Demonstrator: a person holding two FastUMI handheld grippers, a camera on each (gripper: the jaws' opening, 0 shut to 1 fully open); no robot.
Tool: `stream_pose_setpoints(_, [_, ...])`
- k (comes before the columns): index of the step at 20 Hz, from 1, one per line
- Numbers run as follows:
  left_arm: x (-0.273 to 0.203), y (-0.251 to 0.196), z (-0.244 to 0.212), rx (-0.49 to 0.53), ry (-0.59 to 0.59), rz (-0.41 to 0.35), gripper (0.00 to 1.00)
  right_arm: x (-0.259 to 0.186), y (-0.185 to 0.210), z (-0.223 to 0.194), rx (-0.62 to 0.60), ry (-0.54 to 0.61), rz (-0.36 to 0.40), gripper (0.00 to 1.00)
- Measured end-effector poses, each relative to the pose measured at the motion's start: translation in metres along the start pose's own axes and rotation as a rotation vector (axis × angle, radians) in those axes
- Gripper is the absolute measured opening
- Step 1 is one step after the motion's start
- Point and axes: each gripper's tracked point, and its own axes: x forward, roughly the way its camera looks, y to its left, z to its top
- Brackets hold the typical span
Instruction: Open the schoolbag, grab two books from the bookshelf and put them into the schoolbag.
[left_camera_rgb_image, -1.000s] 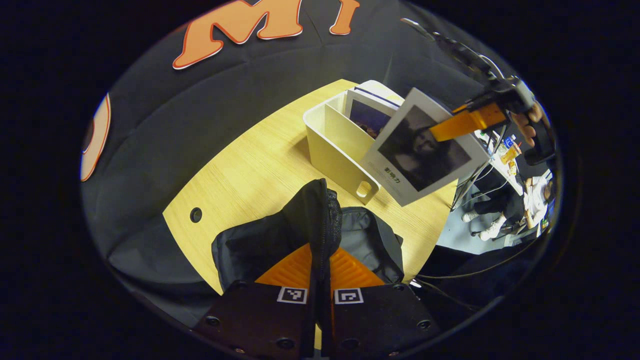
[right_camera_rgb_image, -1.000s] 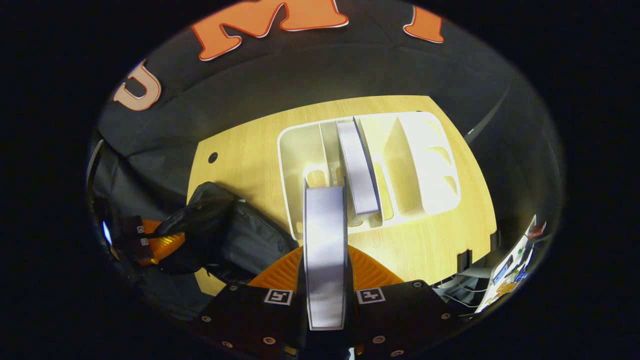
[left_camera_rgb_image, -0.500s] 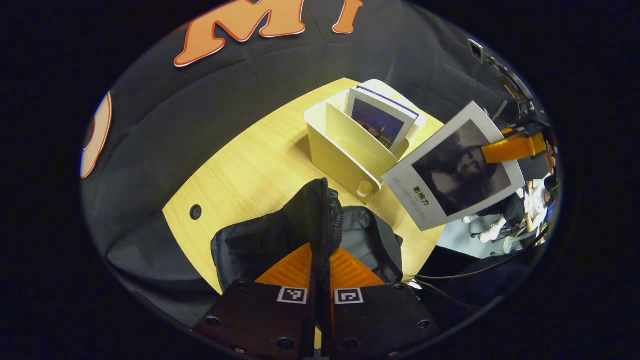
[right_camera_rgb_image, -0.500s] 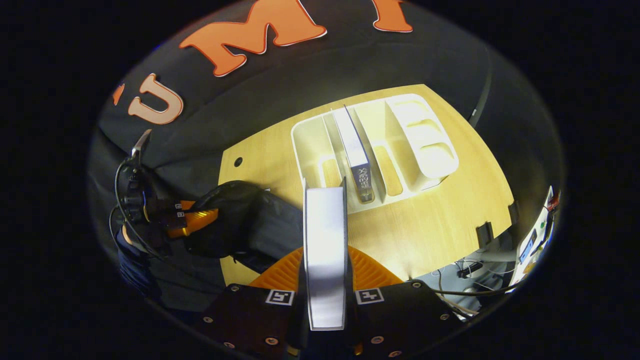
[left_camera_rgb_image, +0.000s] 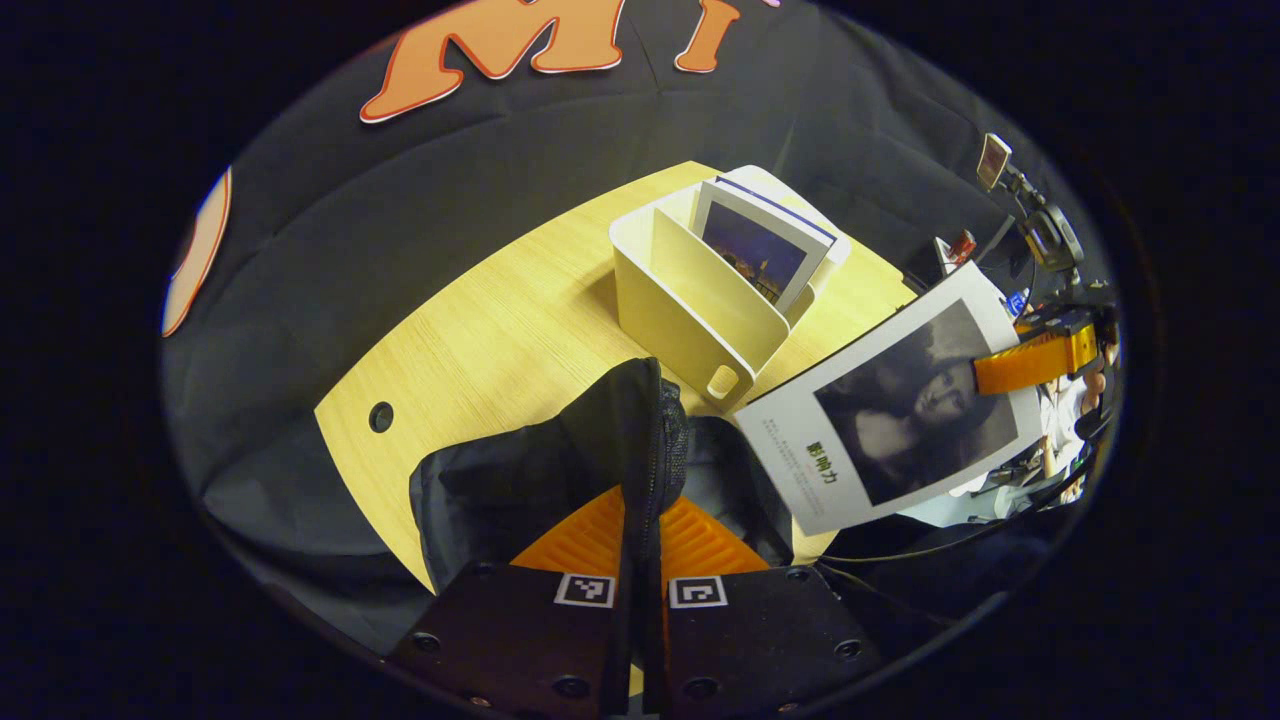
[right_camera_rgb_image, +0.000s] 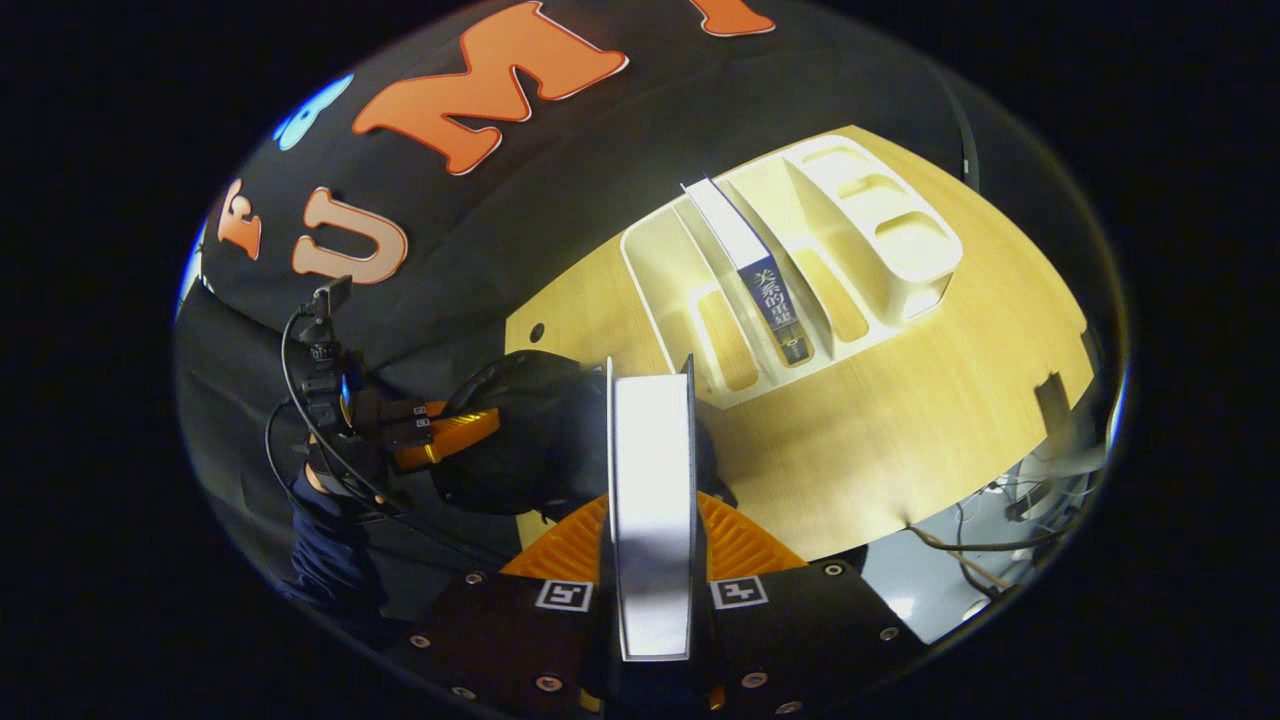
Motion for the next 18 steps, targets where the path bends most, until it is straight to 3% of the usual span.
stream_pose_setpoints(5, [0.007, -0.008, 0.003, -0.09, -0.031, -0.026, 0.06, 0.032, 0.013, -0.008, 0.069, -0.024, 0.102, 0.29])
stream_pose_setpoints(13, [0.0, -0.008, 0.002, -0.096, -0.053, -0.028, 0.06, 0.11, 0.038, -0.019, 0.186, -0.03, 0.262, 0.28])
stream_pose_setpoints(18, [-0.007, -0.009, 0.004, -0.093, -0.064, -0.025, 0.05, 0.164, 0.048, -0.026, 0.199, -0.022, 0.298, 0.27])
